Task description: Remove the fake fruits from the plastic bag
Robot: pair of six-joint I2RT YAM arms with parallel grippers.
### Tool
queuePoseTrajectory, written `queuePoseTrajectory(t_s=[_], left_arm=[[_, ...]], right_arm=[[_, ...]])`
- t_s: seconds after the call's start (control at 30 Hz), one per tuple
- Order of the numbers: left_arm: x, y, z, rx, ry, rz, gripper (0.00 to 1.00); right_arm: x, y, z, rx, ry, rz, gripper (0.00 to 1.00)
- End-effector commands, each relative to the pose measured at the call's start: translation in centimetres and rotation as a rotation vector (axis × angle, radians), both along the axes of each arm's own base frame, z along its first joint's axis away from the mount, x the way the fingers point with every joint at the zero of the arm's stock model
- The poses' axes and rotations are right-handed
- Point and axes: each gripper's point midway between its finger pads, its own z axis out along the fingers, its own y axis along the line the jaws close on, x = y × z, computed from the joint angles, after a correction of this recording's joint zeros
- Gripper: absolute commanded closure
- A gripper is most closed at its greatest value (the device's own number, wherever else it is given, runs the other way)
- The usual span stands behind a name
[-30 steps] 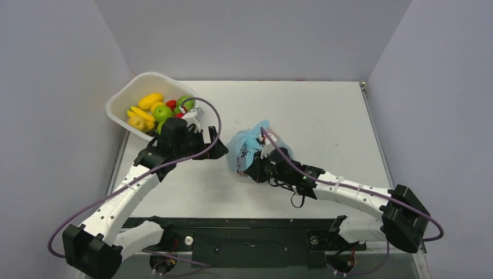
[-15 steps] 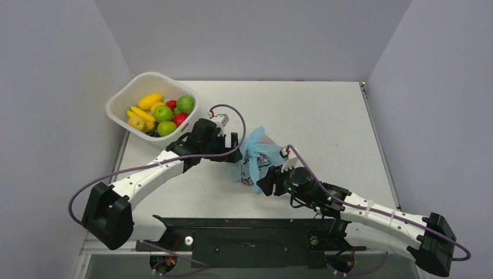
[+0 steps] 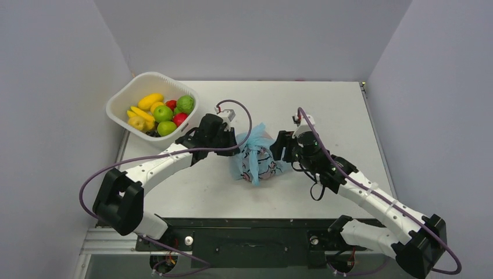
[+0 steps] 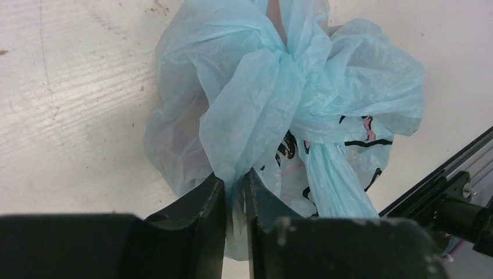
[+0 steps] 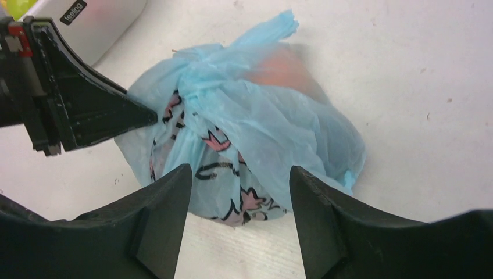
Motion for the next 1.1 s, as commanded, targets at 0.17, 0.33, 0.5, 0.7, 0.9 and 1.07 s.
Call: queuePoseTrajectory(t_s=[0.17, 0.33, 0.5, 0.7, 0.9, 1.07], left_arm=[[-1.5, -0.9, 2.9, -0.164, -0.049, -0.007, 1.0], [-2.3, -1.0, 2.6, -0.197, -0.027, -0.012, 1.0], [-2.6, -1.3, 3.3, -0.236, -0.035, -0.019, 1.0], [-2.4, -1.3, 4.2, -0.236, -0.049, -0.019, 1.0], [-2.5, -0.9, 4.0, -0.22, -0.047, -0.002, 1.0], [-2.5, 0.1, 3.2, -0.19, -0.033, 0.05, 1.0]], right_arm=[[3.0, 3.7, 2.5, -0.121, -0.158, 0.196, 0.45], [3.0, 6.3, 2.0, -0.151, -0.213, 0.309, 0.44], [3.5, 8.1, 0.6, -0.177, -0.212, 0.369, 0.47], [3.7, 9.1, -1.3, -0.239, -0.201, 0.406, 0.49], [4.6, 8.5, -2.2, -0.273, -0.186, 0.344, 0.75], [6.0, 6.1, -2.1, -0.307, -0.201, 0.176, 1.0]])
